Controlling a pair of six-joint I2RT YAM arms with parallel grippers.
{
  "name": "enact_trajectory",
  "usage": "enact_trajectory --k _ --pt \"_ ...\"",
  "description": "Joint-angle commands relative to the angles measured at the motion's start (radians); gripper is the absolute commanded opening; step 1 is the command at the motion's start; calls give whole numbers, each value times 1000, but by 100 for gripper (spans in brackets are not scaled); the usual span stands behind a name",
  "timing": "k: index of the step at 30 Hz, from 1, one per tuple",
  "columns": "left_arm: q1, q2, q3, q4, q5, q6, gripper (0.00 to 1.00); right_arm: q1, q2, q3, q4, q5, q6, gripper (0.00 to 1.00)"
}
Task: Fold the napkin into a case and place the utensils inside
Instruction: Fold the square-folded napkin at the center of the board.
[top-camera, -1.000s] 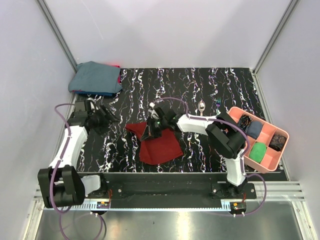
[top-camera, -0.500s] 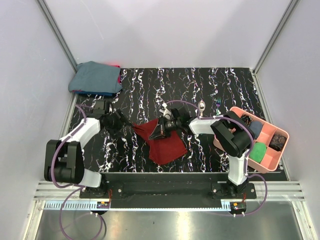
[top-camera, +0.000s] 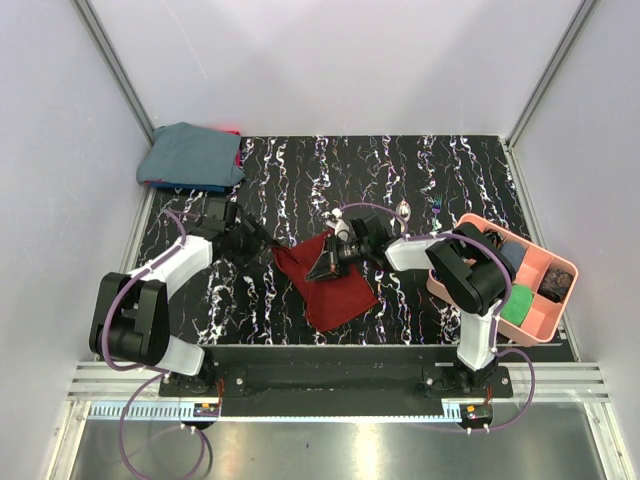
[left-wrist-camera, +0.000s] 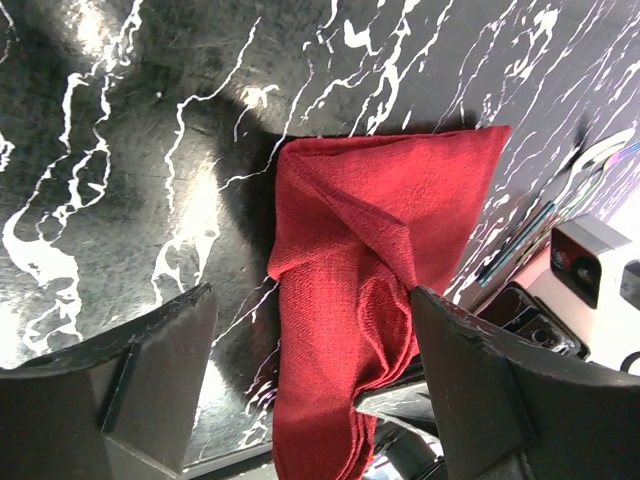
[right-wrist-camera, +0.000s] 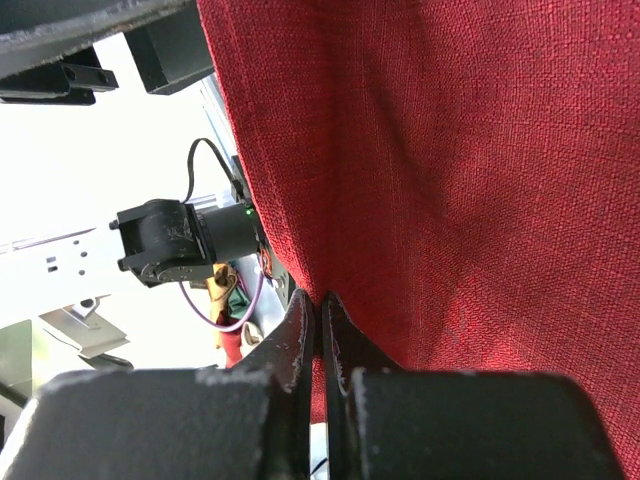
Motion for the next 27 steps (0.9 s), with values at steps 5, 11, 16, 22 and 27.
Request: enact_trajectory --k 5,11,16,22,27 --pt "-42 18 70 58 -61 -69 81 -6 -44 -12 31 -48 -45 0" --pt "-74 84 127 74 -56 -71 70 -12 -58 -21 27 -41 -51 0" --pt "-101 100 143 94 -65 -80 36 -19 -52 -27 10 -41 -67 0" --pt "-142 152 190 104 -52 -86 18 -38 -52 -33 -36 -43 -109 1" --pt "-179 222 235 112 -47 -95 0 -55 -53 -45 -71 -55 -140 4"
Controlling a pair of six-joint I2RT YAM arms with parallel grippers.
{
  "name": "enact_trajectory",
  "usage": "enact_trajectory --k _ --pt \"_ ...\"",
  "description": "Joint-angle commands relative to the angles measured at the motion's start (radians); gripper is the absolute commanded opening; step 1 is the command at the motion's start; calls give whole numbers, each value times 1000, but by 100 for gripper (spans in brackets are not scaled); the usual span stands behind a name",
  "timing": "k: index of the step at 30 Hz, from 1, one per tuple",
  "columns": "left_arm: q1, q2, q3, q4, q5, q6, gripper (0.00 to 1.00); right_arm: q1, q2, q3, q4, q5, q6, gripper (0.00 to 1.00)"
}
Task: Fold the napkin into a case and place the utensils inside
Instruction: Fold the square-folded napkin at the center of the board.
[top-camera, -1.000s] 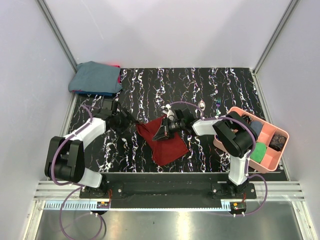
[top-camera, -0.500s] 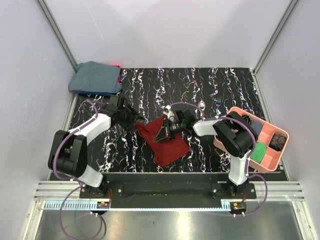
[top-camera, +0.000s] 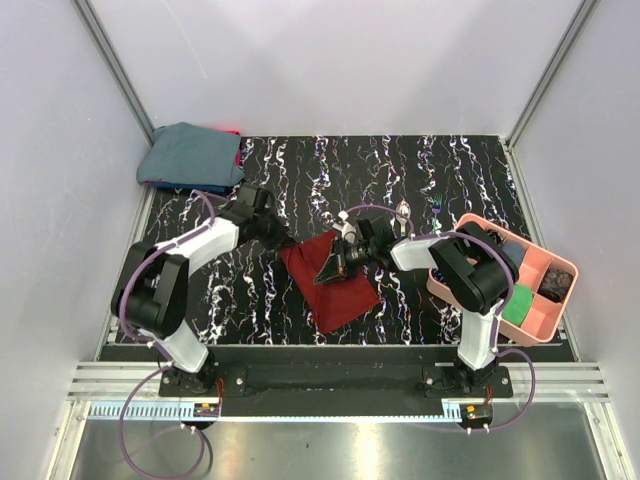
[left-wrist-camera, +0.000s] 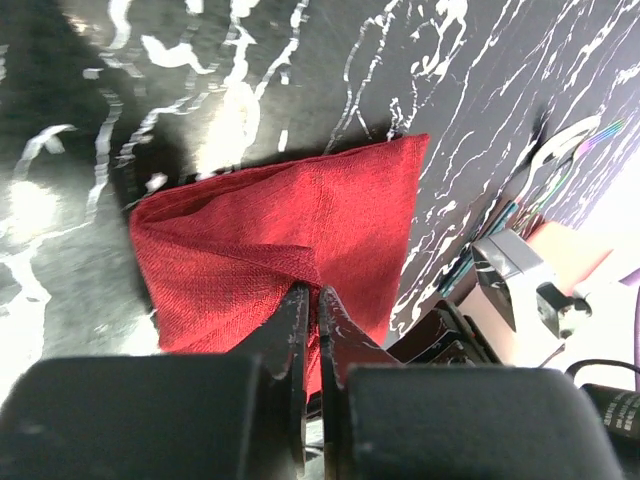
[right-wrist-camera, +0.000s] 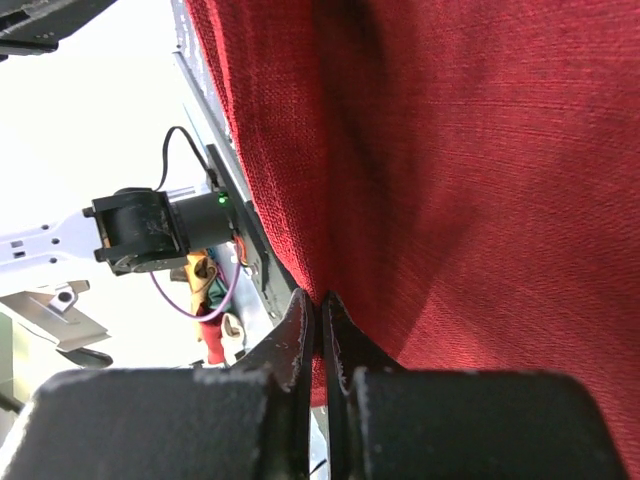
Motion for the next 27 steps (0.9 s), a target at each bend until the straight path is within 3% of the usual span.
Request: enact_trajectory --k 1,6,16,20,27 --pt "-32 45 57 52 -2 -10 0 -22 -49 -13 -35 -35 -60 4" --pt "-52 85 79 55 -15 -14 0 -36 -46 -23 -64 -35 -86 8" --pt "-84 150 119 72 -27 -17 0 -45 -90 21 -272 48 -206 31" --pt "-98 171 129 78 -27 -17 0 -50 -144 41 -377 109 -238 47" --pt "-117 199 151 79 -19 -14 0 -62 -214 73 -516 170 -301 59"
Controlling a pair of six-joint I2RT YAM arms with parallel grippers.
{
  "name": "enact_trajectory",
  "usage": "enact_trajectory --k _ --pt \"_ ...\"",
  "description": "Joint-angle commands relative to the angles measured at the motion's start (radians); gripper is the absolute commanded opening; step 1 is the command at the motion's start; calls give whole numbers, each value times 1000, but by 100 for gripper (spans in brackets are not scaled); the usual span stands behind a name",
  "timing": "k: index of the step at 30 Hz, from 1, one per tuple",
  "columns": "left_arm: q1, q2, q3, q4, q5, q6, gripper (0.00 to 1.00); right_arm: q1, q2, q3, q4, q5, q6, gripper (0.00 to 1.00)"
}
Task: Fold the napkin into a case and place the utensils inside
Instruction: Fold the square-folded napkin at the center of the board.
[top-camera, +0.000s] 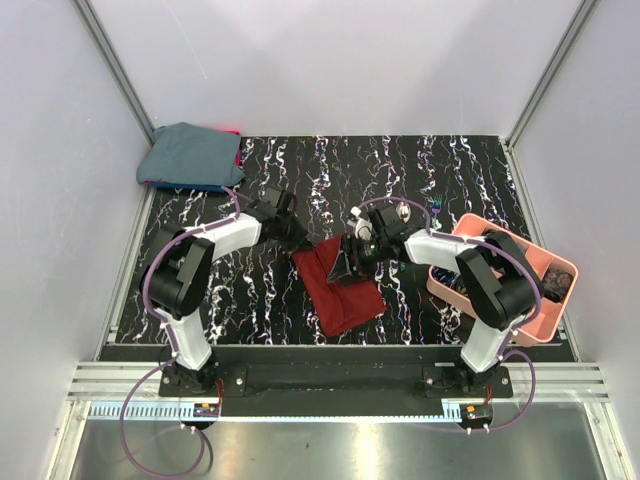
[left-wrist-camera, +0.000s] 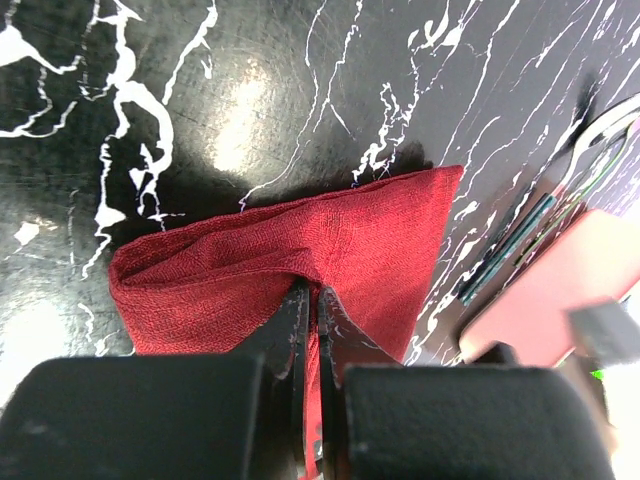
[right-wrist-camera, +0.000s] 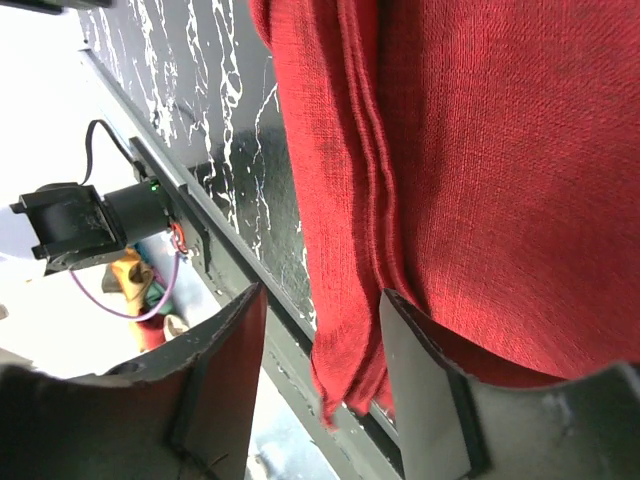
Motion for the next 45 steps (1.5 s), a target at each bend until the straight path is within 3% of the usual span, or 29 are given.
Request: enact_trajectory --k 1,9,20,27,31,35,41,45 --pt "-15 21 52 36 -9 -4 0 -8 -65 41 -115 58 -82 59" --pt "-35 21 51 39 -10 -7 0 -1 -95 -71 -124 43 -131 63" --pt "-47 33 44 61 -27 -53 0 73 -115 -167 -61 55 -76 60" --pt "-52 38 49 64 -44 -67 0 94 -140 -195 -52 113 -50 40" --pt "-55 45 54 70 -47 -70 0 94 -142 -226 -34 129 -33 14" --pt "-58 62 60 75 -44 -68 0 96 -135 -287 34 124 3 3" --pt "-69 81 86 95 -23 -38 1 94 -111 -290 65 124 7 0" --pt "-70 64 86 95 -20 11 14 94 -91 -298 89 122 24 0"
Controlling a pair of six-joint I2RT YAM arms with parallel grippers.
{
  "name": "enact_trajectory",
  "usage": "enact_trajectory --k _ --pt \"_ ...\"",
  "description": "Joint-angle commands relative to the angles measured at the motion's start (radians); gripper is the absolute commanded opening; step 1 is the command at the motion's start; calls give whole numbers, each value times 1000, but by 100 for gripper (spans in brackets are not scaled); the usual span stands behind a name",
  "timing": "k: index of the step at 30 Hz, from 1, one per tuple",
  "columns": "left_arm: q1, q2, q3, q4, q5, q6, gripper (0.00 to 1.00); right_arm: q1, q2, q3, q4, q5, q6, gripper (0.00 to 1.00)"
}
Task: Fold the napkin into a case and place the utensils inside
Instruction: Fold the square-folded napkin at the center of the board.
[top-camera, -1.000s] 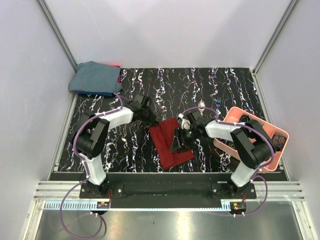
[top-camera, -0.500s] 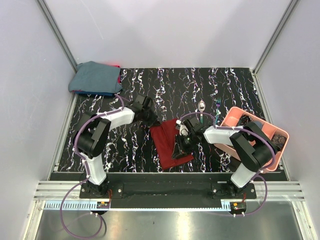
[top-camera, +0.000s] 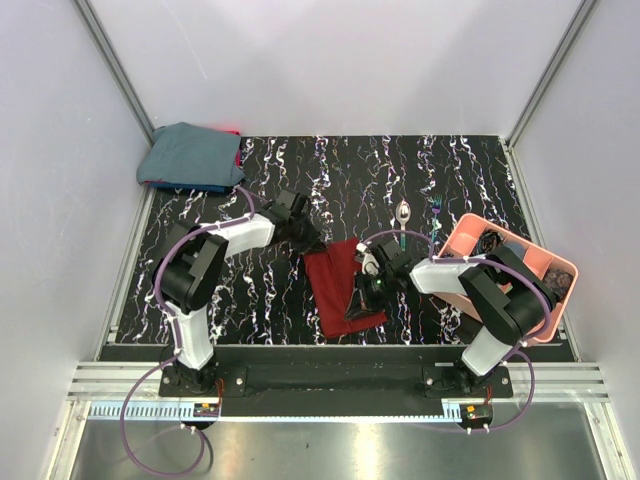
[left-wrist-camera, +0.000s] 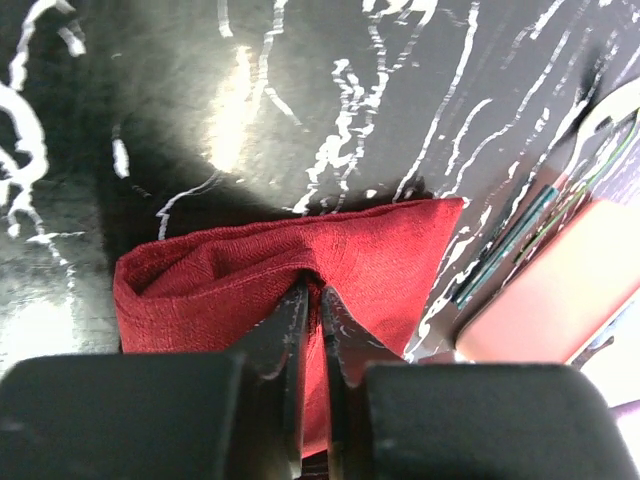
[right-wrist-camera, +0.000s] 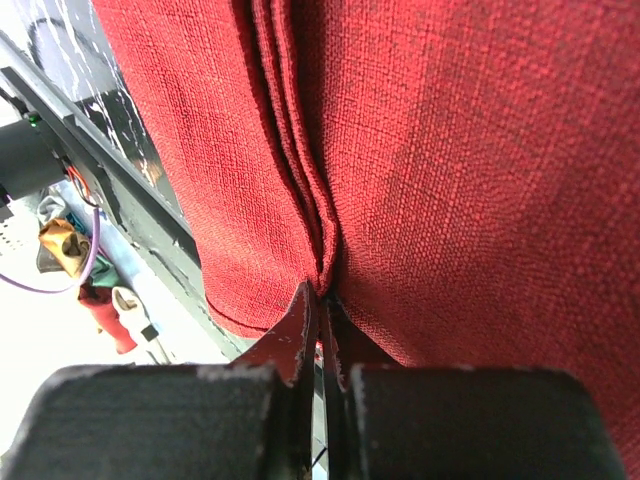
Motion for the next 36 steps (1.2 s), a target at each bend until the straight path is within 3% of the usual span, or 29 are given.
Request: enact_trajectory --k 1,4,11,15,17,21,22,25,36 --pt "-4 -17 38 55 -5 62 18 7 17 -28 50 26 15 0" --pt "-4 -36 38 42 -6 91 24 4 14 -42 71 29 28 0" --pt "-4 -96 53 18 -3 152 51 5 33 -68 156 8 79 0" --pt "-4 -145 59 -2 -3 171 51 5 39 -77 170 6 88 0" --pt "-4 -158 52 -7 -12 171 49 5 39 -77 173 6 88 0" --pt "-4 -186 25 -24 -57 180 23 5 40 -74 171 6 91 0" --pt "-2 -186 24 -39 -75 183 12 5 37 -74 171 4 91 0" --pt "-2 -169 32 -83 -100 200 0 5 27 -79 170 8 94 0" --pt "-5 -51 104 -125 -94 194 0 5 25 -76 170 3 97 0"
